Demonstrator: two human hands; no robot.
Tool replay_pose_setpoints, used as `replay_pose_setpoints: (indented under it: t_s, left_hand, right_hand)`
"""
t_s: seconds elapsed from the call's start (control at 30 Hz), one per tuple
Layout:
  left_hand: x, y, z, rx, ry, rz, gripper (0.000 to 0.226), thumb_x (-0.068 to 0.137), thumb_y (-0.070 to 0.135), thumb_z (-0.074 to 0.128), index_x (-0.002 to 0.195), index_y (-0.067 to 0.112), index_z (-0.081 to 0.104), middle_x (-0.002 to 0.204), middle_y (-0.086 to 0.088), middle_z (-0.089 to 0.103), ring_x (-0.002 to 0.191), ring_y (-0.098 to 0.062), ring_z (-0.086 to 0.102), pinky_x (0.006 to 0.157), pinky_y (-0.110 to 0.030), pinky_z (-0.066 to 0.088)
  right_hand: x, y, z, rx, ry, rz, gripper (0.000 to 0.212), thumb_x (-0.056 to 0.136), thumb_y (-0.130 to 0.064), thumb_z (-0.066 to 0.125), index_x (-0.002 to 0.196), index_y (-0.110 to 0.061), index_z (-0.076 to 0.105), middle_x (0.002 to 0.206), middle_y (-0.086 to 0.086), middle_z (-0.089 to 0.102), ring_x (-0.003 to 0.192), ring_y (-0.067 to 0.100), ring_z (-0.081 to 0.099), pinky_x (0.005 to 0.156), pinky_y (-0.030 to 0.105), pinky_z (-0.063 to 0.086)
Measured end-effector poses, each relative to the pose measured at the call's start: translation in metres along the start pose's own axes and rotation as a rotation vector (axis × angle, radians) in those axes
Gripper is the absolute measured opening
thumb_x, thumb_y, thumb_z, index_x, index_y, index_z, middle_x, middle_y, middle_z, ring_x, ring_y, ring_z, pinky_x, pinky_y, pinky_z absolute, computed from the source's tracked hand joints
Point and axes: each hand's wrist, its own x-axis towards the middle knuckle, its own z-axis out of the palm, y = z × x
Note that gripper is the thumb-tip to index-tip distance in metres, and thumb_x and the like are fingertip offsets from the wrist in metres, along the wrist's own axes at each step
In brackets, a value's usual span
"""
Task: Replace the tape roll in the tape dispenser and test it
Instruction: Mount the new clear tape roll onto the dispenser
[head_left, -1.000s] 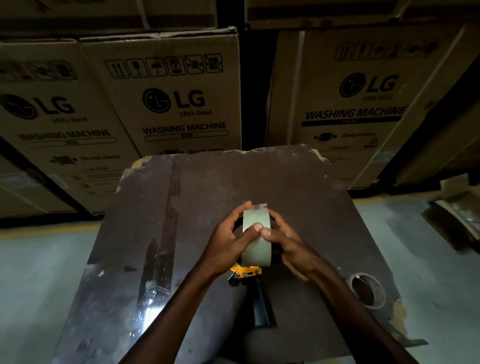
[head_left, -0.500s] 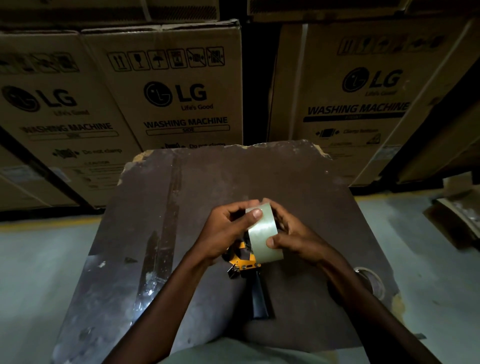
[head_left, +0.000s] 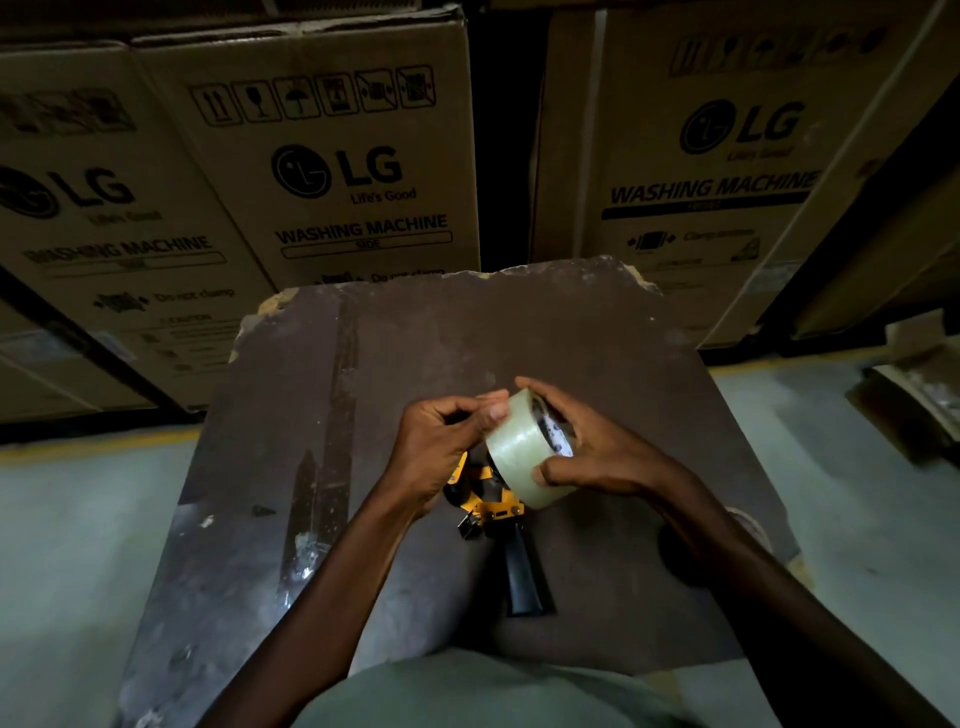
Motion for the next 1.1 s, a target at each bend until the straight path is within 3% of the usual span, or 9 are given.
replay_pose_setpoints:
  t_s: [0.07, 0.13, 0.23, 0.3, 0.47, 0.63, 0.8, 0.97, 1.1]
  left_hand:
    - [0.000, -0.001, 0.001, -0.022, 0.034, 0.008, 0.010, 0.076, 0.013, 0.075, 0.084, 0.009, 0.078, 0.107, -0.010, 0.075, 0.107, -0.021, 0.069, 0.094, -0.039, 0.054]
    - [-0.001, 0.000, 0.004, -0.018, 0.078, 0.017, 0.012, 0.079, 0.011, 0.074, 0.090, 0.006, 0.077, 0.106, -0.009, 0.075, 0.103, -0.021, 0.071, 0.088, -0.035, 0.056]
    - [-0.002, 0.001, 0.008, 0.041, 0.118, 0.040, 0.012, 0.080, 0.012, 0.075, 0.091, 0.006, 0.077, 0.100, -0.008, 0.077, 0.090, -0.019, 0.073, 0.072, -0.030, 0.058]
    - [-0.002, 0.001, 0.007, 0.097, 0.118, 0.059, 0.007, 0.080, 0.014, 0.076, 0.086, 0.009, 0.078, 0.090, -0.008, 0.078, 0.079, -0.018, 0.072, 0.068, -0.031, 0.058]
    - [0.000, -0.002, 0.000, 0.202, 0.107, 0.055, 0.014, 0.079, 0.022, 0.078, 0.080, 0.008, 0.077, 0.079, -0.015, 0.076, 0.067, -0.020, 0.068, 0.065, -0.039, 0.055]
    - [0.002, 0.000, -0.002, 0.199, 0.095, 0.048, 0.012, 0.082, 0.017, 0.075, 0.079, 0.005, 0.075, 0.074, -0.011, 0.075, 0.063, -0.014, 0.067, 0.059, -0.027, 0.053]
    - [0.004, -0.003, -0.005, 0.106, 0.116, 0.002, 0.023, 0.082, 0.019, 0.075, 0.083, -0.003, 0.073, 0.084, -0.022, 0.074, 0.067, -0.020, 0.068, 0.064, -0.031, 0.055]
    - [0.006, -0.009, -0.008, -0.029, 0.126, -0.069, 0.024, 0.081, 0.026, 0.071, 0.083, 0.002, 0.071, 0.078, -0.013, 0.074, 0.065, -0.022, 0.068, 0.063, -0.032, 0.056]
    - [0.004, -0.017, -0.015, -0.100, 0.106, -0.090, 0.021, 0.078, 0.026, 0.072, 0.086, 0.007, 0.067, 0.084, -0.014, 0.075, 0.075, -0.026, 0.070, 0.071, -0.038, 0.059]
  right_hand:
    - [0.002, 0.002, 0.000, -0.035, 0.019, 0.010, 0.103, 0.062, -0.043, 0.077, 0.152, -0.042, 0.029, 0.149, -0.004, 0.044, 0.132, 0.010, 0.049, 0.103, 0.031, 0.049]
    - [0.004, 0.000, 0.004, -0.017, 0.051, 0.029, 0.101, 0.064, -0.053, 0.079, 0.151, -0.042, 0.030, 0.147, -0.010, 0.045, 0.131, 0.004, 0.050, 0.106, 0.030, 0.047]
    - [0.007, 0.001, 0.015, 0.077, 0.074, 0.072, 0.067, 0.072, -0.048, 0.078, 0.131, -0.056, 0.045, 0.126, -0.029, 0.059, 0.115, -0.011, 0.058, 0.099, 0.021, 0.050]
    - [0.008, 0.006, 0.020, 0.160, 0.045, 0.077, 0.052, 0.074, -0.041, 0.079, 0.115, -0.062, 0.056, 0.117, -0.027, 0.067, 0.113, -0.004, 0.063, 0.097, 0.025, 0.053]
    - [0.006, 0.012, 0.023, 0.260, 0.032, 0.062, 0.077, 0.066, -0.037, 0.081, 0.137, -0.028, 0.050, 0.137, 0.009, 0.060, 0.127, 0.028, 0.058, 0.103, 0.046, 0.049]
    - [0.006, 0.015, 0.019, 0.269, -0.035, 0.046, 0.088, 0.068, -0.030, 0.079, 0.146, -0.015, 0.041, 0.143, 0.013, 0.056, 0.131, 0.028, 0.055, 0.106, 0.042, 0.047]
    - [0.007, 0.018, 0.011, 0.182, -0.070, 0.076, 0.107, 0.061, -0.045, 0.085, 0.151, -0.017, 0.034, 0.145, 0.003, 0.054, 0.133, 0.017, 0.054, 0.110, 0.039, 0.045]
    - [0.006, 0.019, 0.001, 0.101, -0.111, 0.076, 0.100, 0.060, -0.043, 0.084, 0.148, -0.023, 0.040, 0.141, -0.003, 0.057, 0.128, 0.012, 0.057, 0.107, 0.037, 0.048]
    - [0.011, 0.021, -0.005, 0.002, -0.127, 0.096, 0.100, 0.058, -0.050, 0.086, 0.145, -0.037, 0.040, 0.141, -0.011, 0.054, 0.127, 0.007, 0.056, 0.107, 0.036, 0.048]
